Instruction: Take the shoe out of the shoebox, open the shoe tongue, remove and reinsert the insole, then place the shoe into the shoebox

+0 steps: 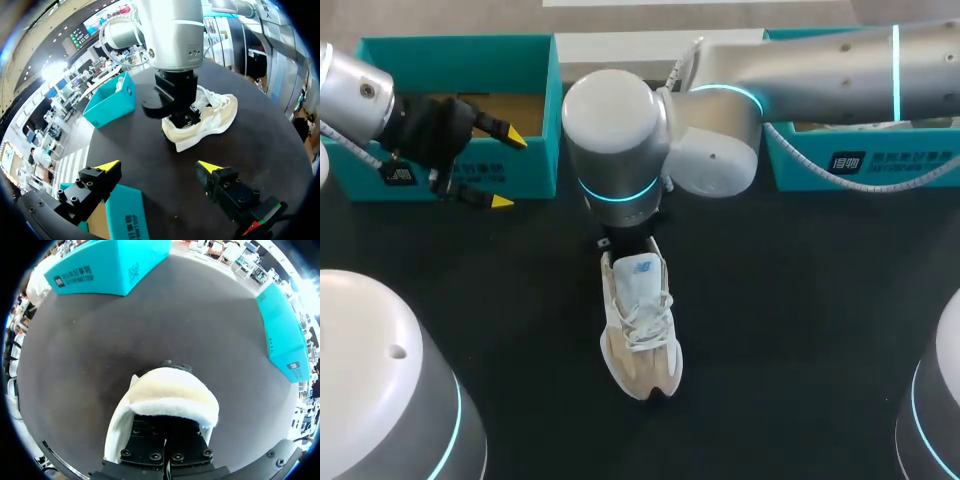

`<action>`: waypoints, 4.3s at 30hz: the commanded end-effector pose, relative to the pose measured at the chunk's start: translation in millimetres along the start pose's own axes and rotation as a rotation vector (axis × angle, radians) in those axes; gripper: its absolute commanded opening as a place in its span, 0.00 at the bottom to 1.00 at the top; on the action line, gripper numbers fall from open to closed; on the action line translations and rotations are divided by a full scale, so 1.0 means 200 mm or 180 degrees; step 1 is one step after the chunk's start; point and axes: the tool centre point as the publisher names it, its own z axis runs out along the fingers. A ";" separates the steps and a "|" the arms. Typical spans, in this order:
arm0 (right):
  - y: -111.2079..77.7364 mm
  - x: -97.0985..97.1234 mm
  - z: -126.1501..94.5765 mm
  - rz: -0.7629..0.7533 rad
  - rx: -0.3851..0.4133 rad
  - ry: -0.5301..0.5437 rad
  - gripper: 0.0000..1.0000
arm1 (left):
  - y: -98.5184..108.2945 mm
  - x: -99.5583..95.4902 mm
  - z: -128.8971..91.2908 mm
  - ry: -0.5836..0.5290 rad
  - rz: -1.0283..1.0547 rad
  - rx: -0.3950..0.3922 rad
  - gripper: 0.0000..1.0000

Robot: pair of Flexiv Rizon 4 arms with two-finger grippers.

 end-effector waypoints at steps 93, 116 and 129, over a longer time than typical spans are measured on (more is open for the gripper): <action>-0.29 0.07 -0.33 0.0643 0.1586 0.0329 0.00 | 0.00 0.00 0.00 0.0005 0.0000 -0.0009 1.00; -0.31 0.12 -0.32 0.0534 0.1600 0.0372 1.00 | 0.00 0.00 0.00 0.0005 0.0000 -0.0009 1.00; -0.27 0.12 -0.32 0.0492 0.1495 0.0374 1.00 | 0.00 0.00 0.00 0.0005 0.0000 -0.0009 1.00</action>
